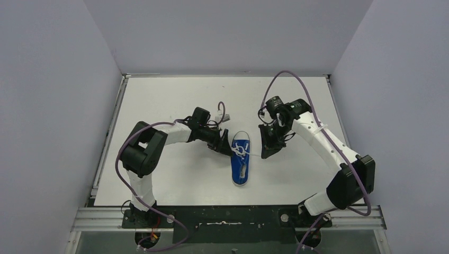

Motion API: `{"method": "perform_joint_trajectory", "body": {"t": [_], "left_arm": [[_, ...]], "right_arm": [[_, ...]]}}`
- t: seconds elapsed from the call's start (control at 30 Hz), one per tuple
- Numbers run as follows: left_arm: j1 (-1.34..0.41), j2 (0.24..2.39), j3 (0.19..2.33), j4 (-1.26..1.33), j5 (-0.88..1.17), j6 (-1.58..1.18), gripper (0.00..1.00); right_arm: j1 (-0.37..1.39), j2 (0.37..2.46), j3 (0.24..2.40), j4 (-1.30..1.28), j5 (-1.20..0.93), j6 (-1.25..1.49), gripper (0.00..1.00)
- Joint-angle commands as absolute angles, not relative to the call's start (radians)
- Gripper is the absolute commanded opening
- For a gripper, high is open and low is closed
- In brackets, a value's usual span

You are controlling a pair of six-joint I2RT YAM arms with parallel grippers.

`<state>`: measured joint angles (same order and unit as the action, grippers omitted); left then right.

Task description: Tie the shoes

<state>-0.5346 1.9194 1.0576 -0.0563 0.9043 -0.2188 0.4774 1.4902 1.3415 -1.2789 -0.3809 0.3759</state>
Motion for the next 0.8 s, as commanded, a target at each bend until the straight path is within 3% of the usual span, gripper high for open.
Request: {"method": "perform_joint_trajectory", "body": {"t": [0.0, 0.1, 0.27, 0.57, 0.77], "left_arm": [[-0.536, 1.921, 1.089, -0.086, 0.942, -0.152, 0.67], [-0.542, 1.927, 1.087, -0.083, 0.946, -0.157, 0.64], [-0.562, 1.923, 1.083, -0.097, 0.950, -0.169, 0.49], [-0.566, 1.887, 1.073, -0.165, 0.920, -0.156, 0.00], [-0.562, 1.848, 1.079, -0.348, 0.719, -0.138, 0.00]], "right_arm": [[0.432, 1.409, 1.422, -1.458, -0.317, 0.341, 0.00], [0.391, 1.379, 1.453, -1.509, -0.265, 0.349, 0.00], [0.345, 1.347, 1.441, -1.493, -0.270, 0.357, 0.00], [0.273, 1.372, 1.415, -1.403, -0.253, 0.367, 0.00], [0.220, 1.374, 1.361, -1.348, -0.178, 0.401, 0.00]]}}
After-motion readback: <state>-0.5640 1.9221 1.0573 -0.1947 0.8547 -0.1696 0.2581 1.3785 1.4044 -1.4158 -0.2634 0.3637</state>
